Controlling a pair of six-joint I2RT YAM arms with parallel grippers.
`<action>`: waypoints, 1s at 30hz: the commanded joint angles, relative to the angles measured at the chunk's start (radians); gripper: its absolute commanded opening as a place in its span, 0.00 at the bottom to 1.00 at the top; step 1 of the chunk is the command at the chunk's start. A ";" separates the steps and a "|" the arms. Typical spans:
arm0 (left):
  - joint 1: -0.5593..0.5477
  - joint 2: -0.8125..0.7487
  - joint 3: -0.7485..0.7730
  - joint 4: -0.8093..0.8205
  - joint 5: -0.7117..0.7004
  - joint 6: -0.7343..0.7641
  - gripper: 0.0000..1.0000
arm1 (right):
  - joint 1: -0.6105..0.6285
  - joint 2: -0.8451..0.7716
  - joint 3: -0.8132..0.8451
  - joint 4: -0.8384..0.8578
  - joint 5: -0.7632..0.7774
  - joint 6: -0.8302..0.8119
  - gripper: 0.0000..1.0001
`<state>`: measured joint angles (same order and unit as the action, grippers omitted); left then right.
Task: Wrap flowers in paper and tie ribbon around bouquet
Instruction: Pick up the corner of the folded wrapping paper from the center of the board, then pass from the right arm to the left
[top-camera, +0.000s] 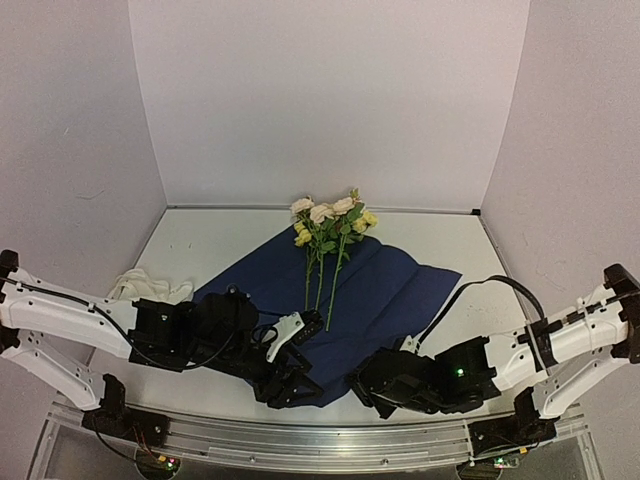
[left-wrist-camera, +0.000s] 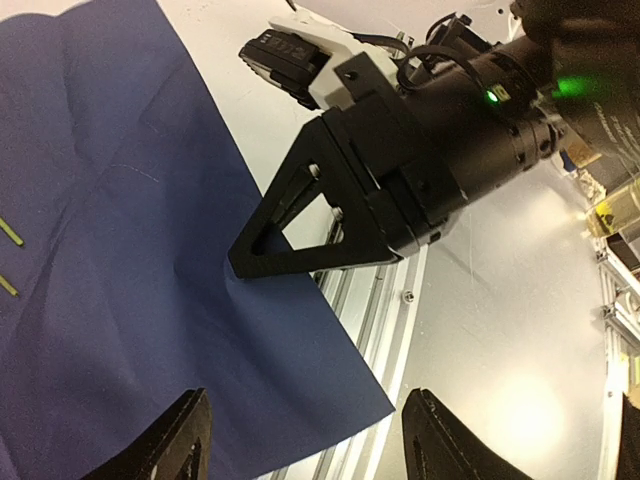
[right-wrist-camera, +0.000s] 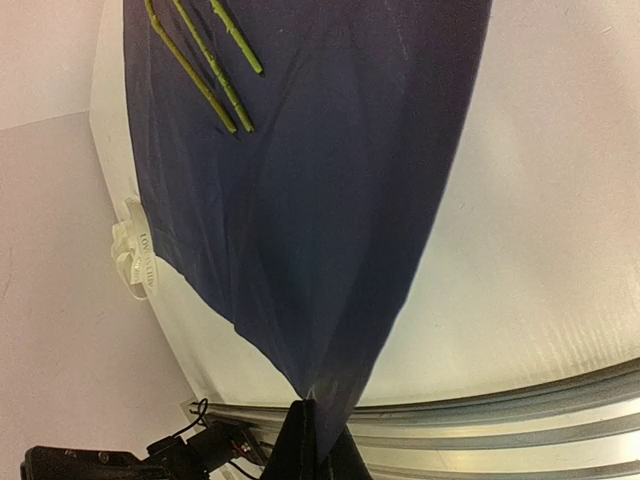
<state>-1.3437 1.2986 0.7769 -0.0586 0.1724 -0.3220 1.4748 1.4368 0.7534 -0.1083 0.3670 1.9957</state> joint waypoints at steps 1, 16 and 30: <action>-0.041 -0.039 -0.005 0.040 -0.087 0.050 0.69 | -0.007 -0.036 0.048 -0.132 0.011 0.243 0.00; -0.175 0.055 0.064 -0.046 -0.221 0.109 0.78 | -0.007 -0.015 0.076 -0.165 -0.024 0.267 0.00; -0.210 0.193 0.123 -0.036 -0.334 0.123 0.76 | -0.007 -0.024 0.075 -0.167 -0.026 0.270 0.00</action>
<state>-1.5477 1.4678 0.8589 -0.1245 -0.0789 -0.2072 1.4727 1.4246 0.7948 -0.2562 0.3327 1.9957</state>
